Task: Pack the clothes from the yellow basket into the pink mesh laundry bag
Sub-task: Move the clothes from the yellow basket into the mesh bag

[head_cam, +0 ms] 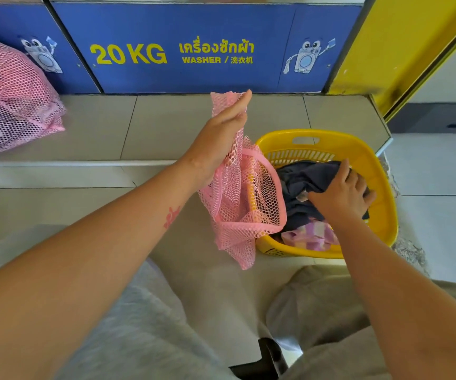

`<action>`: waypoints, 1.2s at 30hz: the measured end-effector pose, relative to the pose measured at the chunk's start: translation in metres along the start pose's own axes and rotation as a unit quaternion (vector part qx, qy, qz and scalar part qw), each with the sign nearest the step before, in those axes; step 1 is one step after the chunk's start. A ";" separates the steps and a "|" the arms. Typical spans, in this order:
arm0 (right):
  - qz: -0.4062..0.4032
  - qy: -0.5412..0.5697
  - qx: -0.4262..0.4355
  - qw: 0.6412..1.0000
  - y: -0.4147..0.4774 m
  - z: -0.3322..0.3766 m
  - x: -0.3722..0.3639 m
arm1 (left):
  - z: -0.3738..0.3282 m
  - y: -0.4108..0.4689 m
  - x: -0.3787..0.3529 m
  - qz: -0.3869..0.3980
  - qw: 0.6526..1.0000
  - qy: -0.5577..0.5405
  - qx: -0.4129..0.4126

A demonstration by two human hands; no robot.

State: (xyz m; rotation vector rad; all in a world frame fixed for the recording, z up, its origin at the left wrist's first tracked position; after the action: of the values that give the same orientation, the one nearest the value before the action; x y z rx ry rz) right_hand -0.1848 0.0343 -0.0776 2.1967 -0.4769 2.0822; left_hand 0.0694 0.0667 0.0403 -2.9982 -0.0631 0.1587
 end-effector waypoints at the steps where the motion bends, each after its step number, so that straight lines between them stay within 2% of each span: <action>1: 0.014 -0.009 -0.018 1.000 -0.001 -0.007 -0.003 | 0.000 0.002 -0.002 0.003 1.000 0.000 0.001; 5: 0.035 -0.006 -0.052 0.998 -0.004 -0.020 -0.005 | -0.001 0.006 -0.006 -0.001 1.000 0.012 0.008; 8: 0.003 0.118 -0.087 0.989 -0.007 -0.017 0.012 | -0.001 0.005 -0.006 -0.001 1.000 0.008 0.011; 10: -0.044 0.221 -0.099 0.969 -0.009 -0.011 0.028 | -0.002 0.002 -0.005 -0.004 1.000 0.007 0.009; 12: -0.110 0.328 -0.067 0.936 -0.013 -0.005 0.044 | -0.005 -0.002 -0.004 -0.009 1.000 0.002 0.002; 15: -0.198 0.490 -0.048 0.848 -0.025 0.003 0.071 | -0.009 -0.008 0.001 -0.019 1.000 -0.008 -0.008; 17: -0.247 0.546 -0.038 0.800 -0.034 0.011 0.091 | -0.011 -0.011 0.006 -0.024 1.000 -0.011 -0.009; 22: -0.370 0.558 0.027 0.743 -0.050 0.030 0.134 | -0.014 -0.019 0.013 -0.032 0.998 -0.044 -0.009; 25: -0.414 0.568 0.034 0.711 -0.056 0.040 0.154 | -0.015 -0.021 0.019 -0.043 0.996 -0.083 0.008; 27: -0.446 0.568 0.074 0.688 -0.059 0.048 0.160 | -0.014 -0.019 0.026 -0.048 0.992 -0.109 0.031; 29: -0.456 0.530 0.133 0.702 -0.068 0.060 0.155 | -0.014 -0.019 0.029 -0.056 0.989 -0.124 0.057; 32: -0.397 0.418 0.238 0.782 -0.087 0.088 0.133 | -0.015 -0.018 0.028 -0.057 0.984 -0.158 0.060; 33: -0.344 0.368 0.285 0.815 -0.092 0.096 0.122 | -0.015 -0.018 0.027 -0.051 0.982 -0.172 0.058; 35: -0.168 0.244 0.377 0.877 -0.095 0.109 0.099 | -0.017 -0.021 0.026 -0.040 0.983 -0.175 0.048; 36: -0.080 0.182 0.413 0.889 -0.095 0.111 0.087 | -0.018 -0.023 0.027 -0.042 0.985 -0.163 0.042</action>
State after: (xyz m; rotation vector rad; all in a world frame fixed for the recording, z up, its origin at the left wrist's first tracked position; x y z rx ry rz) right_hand -0.0492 0.0796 0.0146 1.9264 0.7361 2.8304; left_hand 0.0970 0.0882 0.0589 -2.8481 -0.2114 0.6232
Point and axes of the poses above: each hand's wrist, its own y-axis towards the middle knuckle, its own x-axis out of the back of the hand, z = x × y, the point moved 1 cm from there along y, towards the middle knuckle, and after that the axes turned 10 degrees about -y, right-handed, at the moved point
